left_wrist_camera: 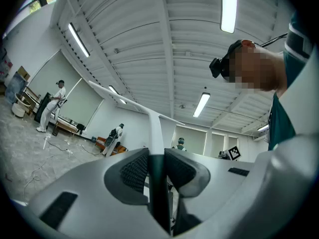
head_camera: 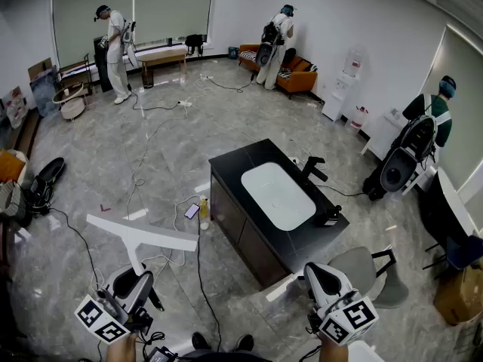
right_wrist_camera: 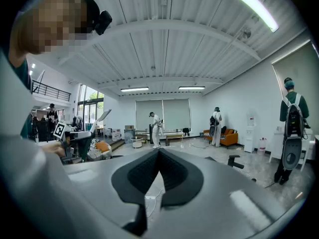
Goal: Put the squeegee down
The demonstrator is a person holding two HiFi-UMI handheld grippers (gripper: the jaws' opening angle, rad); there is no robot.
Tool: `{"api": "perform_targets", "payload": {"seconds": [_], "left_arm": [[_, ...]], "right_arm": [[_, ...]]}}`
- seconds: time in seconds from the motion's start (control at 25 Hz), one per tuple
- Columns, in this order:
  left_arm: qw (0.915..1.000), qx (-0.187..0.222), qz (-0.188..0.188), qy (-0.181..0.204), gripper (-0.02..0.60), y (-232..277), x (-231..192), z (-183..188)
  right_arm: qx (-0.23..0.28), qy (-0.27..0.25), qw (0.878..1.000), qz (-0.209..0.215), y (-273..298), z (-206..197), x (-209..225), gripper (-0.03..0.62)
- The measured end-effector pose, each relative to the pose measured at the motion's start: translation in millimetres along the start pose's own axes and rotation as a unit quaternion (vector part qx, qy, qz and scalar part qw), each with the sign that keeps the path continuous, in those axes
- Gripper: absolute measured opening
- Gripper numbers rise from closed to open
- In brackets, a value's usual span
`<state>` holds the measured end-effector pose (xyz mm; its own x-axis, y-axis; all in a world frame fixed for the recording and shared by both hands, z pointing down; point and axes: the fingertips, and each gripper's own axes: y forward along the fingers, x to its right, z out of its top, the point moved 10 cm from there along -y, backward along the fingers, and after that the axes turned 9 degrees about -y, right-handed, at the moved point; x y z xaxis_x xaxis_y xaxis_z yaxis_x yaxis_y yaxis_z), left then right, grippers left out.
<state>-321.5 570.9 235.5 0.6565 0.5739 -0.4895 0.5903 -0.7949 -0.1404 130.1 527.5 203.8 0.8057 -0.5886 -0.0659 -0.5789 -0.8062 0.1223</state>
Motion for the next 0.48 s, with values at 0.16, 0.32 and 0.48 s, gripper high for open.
{"api": "perform_targets", "payload": {"seconds": [0.16,0.32,0.48], "left_arm": [[0.9995,-0.019,-0.011,-0.025,0.097,-0.3,0.9,-15.7],[0.9982,-0.043,-0.024,-0.034,0.097,0.7,7.9,-29.9],[0.9982,-0.043,-0.025,-0.035,0.097,-4.2,7.2,-27.5]], "right_arm": [[0.000,0.032,0.999,0.013,-0.3,-5.5,-7.9,0.006],[0.010,0.050,0.999,0.013,-6.0,-9.8,-14.8,0.006],[0.019,0.065,0.998,0.006,-13.1,-10.6,-15.6,0.006]]}}
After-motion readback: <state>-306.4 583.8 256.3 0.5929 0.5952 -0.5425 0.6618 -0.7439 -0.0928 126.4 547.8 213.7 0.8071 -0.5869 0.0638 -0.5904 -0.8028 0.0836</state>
